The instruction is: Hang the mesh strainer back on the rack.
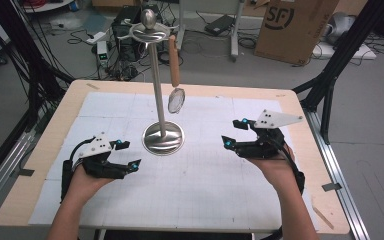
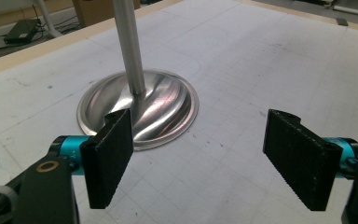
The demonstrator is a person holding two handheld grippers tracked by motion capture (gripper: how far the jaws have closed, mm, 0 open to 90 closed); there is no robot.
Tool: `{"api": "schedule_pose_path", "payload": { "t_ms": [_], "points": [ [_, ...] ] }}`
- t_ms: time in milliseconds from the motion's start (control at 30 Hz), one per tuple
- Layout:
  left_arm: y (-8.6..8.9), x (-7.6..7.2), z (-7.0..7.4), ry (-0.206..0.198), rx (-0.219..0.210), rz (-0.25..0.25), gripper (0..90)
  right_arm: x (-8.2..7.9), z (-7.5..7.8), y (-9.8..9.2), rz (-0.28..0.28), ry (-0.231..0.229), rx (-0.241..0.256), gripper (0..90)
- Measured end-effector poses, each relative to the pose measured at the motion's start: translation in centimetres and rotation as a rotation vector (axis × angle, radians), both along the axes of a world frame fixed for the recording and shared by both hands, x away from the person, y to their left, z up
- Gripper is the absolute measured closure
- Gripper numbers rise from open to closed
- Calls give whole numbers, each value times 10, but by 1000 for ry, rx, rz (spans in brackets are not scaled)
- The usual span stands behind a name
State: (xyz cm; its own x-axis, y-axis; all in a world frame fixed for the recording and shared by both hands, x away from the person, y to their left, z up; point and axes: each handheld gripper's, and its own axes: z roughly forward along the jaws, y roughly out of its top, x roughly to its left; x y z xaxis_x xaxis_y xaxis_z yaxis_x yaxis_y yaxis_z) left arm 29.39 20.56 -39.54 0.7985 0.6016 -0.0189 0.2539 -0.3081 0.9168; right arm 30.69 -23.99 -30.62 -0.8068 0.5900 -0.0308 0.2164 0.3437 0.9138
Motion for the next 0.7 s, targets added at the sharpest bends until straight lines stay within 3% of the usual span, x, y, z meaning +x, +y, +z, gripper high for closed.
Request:
{"api": "schedule_pose_path", "payload": {
  "t_ms": [700],
  "points": [
    [-3,0,-3,-2,17,-7,249,-23,-62,-35,-72,31,68,302]
  ]
}}
